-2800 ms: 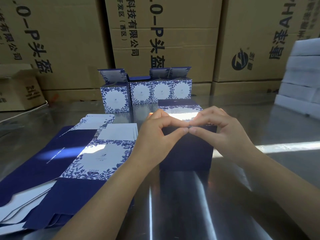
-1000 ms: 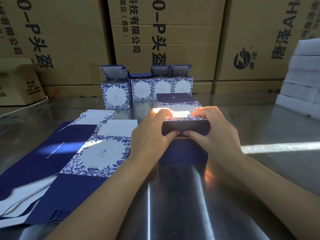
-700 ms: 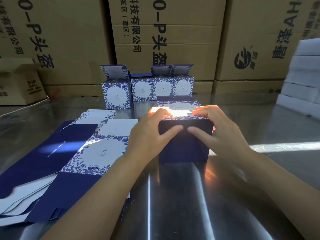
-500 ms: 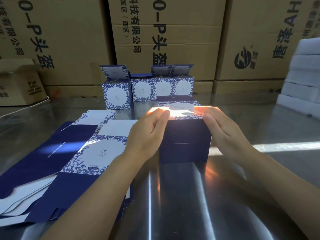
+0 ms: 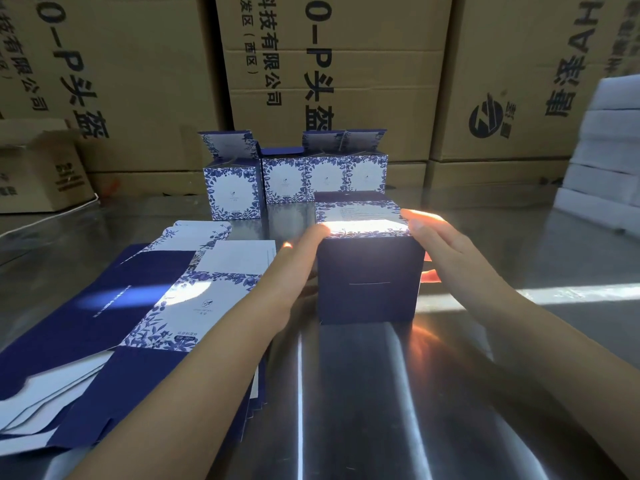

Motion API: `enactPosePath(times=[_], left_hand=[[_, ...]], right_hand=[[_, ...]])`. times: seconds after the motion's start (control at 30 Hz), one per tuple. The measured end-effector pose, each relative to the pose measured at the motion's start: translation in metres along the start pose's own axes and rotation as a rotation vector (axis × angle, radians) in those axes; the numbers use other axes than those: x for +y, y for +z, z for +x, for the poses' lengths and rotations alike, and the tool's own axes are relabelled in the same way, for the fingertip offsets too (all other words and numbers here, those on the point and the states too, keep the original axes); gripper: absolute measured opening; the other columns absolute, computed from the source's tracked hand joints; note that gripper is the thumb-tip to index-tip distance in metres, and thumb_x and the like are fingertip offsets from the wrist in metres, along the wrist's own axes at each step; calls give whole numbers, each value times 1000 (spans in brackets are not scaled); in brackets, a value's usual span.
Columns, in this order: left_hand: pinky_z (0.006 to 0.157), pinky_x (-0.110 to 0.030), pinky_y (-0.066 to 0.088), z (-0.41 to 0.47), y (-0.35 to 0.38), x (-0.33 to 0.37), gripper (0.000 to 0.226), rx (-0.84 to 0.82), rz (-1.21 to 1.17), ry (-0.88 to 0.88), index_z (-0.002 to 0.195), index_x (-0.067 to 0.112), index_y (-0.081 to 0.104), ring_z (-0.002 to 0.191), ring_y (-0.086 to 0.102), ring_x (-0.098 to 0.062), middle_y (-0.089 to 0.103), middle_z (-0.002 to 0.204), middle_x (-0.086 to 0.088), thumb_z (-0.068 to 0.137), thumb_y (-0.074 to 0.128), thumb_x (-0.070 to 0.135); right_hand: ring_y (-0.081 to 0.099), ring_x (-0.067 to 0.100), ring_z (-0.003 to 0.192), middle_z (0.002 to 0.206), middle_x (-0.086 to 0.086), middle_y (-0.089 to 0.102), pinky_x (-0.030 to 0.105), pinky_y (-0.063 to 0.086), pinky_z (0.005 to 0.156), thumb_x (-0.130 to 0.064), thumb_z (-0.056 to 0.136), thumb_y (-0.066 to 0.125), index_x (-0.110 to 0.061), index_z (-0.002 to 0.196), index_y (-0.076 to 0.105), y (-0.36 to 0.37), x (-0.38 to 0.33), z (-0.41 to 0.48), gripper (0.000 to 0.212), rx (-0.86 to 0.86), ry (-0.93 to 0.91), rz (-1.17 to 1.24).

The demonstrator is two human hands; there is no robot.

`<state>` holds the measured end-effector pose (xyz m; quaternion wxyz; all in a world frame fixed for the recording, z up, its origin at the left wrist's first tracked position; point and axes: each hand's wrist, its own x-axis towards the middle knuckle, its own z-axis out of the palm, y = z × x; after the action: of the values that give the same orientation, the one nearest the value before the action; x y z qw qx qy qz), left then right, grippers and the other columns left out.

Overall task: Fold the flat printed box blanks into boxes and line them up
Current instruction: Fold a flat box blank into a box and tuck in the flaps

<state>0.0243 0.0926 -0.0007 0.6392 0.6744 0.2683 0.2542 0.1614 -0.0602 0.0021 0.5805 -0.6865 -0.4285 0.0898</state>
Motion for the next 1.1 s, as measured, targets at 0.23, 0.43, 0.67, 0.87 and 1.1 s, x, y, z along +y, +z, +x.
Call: enactPosePath(times=[0.23,0.43,0.67,0.87,1.1], left_hand=[[100,-49,42,-1,1,0,54,-49,-67,11,101,42,67,116,56,-18,64,118,8,51,67,63],[99,-43,44,0,2,2,35,158,-151,146,96,41,64,111,58,-16,67,109,7,66,56,55],[103,-41,42,3,-1,3,20,304,-259,244,95,30,55,106,57,-10,63,106,7,81,63,41],[108,-38,37,2,-5,7,43,339,-297,241,122,29,46,116,54,-10,58,123,10,84,64,40],[72,-2,39,-6,0,9,30,344,-143,455,119,37,43,95,53,13,54,126,9,93,55,28]], right_hand=[[50,-7,118,128,-26,53,26,46,89,-33,97,49,-47,128,50,-7,0,-4,34,-21,-61,55],[43,-3,127,132,-24,50,32,43,97,-32,80,50,-49,123,50,-10,4,0,46,-57,-110,64],[61,-10,80,109,-20,60,10,48,62,-13,64,48,-28,126,49,-11,9,9,64,-13,-82,77],[60,-10,75,85,-34,62,7,42,67,-17,70,49,-34,112,53,-10,16,8,46,-16,-68,-170],[57,-13,83,103,-19,61,2,38,68,-12,87,56,-31,129,47,-9,19,10,47,116,11,-344]])
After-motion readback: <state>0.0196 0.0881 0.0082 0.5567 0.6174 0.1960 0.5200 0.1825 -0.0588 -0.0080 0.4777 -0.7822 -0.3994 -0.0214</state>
